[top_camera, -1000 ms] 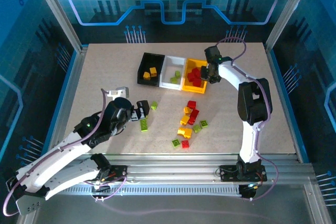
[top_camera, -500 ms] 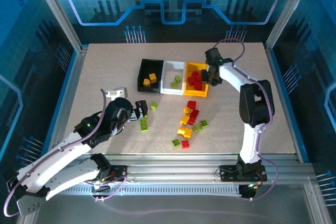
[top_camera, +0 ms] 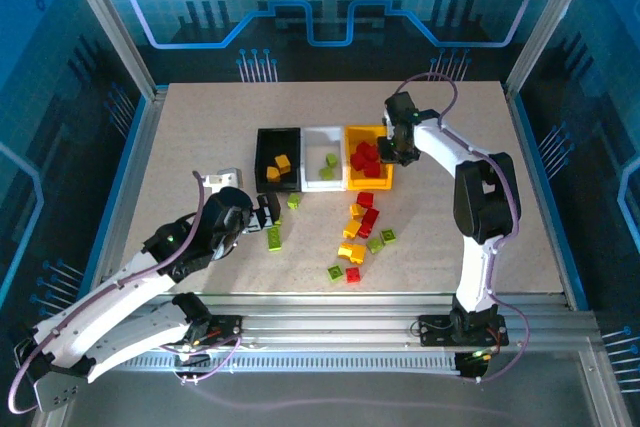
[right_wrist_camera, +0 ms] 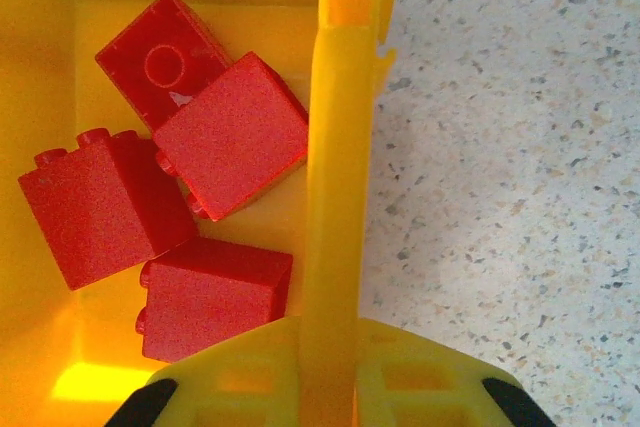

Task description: Sort the legos into containers by color

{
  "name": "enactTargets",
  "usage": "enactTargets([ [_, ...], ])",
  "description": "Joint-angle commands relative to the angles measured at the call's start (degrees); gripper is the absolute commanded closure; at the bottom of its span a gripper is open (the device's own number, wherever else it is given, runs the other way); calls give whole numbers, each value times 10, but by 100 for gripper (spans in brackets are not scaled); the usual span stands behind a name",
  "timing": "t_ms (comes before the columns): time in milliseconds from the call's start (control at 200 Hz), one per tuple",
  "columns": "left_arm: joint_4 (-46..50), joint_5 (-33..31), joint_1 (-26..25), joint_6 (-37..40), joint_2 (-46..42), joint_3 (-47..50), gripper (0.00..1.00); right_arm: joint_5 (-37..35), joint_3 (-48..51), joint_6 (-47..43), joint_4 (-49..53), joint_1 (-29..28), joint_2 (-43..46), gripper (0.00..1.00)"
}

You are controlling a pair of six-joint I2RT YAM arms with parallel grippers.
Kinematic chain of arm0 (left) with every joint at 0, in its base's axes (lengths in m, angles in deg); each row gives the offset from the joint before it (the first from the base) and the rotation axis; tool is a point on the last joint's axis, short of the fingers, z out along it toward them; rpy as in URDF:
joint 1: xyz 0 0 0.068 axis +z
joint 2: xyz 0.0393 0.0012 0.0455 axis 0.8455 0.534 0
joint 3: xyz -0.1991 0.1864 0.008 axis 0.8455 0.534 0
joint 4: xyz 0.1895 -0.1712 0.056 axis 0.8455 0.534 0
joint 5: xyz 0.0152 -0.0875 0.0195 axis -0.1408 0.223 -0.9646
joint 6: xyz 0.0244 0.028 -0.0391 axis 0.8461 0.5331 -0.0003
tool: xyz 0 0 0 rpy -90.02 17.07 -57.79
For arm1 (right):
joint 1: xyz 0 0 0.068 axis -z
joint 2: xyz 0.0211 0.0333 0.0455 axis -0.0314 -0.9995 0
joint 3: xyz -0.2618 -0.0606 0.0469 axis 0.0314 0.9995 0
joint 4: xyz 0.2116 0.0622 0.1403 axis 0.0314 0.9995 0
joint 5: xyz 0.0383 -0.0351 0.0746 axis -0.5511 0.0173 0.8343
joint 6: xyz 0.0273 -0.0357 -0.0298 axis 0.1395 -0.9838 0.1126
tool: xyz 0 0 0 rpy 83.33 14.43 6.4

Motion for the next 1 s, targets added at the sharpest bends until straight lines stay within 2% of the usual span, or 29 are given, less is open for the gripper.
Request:
enactTargets([
  [0, 9, -5, 6, -13, -7, 8, 1, 27, -27, -7, 23, -9, -8, 81],
  [130, 7, -2, 7, -14, -5, 9, 1, 26, -23, 1, 13, -13, 9, 50],
  [210, 6, -2, 8, -14, -5, 9, 1, 22, -20, 6, 9, -18, 27, 38],
  [275, 3, -2, 8, -11, -5, 9, 1, 19, -5, 16, 2, -24, 52, 32],
  [480, 0, -11, 12, -20, -4, 17, 1, 12, 152, 99, -65, -63, 172, 25],
  [650, -10, -5, 16, -25, 0, 29, 1, -28, 276, 205, -139, -142, 224, 18],
  [725, -14, -2, 17, -24, 2, 31, 1, -63, 293, 234, -158, -169, 217, 18],
  [851, -11, 2, 19, -23, 4, 31, 1, -102, 293, 259, -162, -175, 200, 19],
  [996, -10, 3, 19, -24, 4, 35, 1, -102, 280, 258, -165, -173, 173, 20],
])
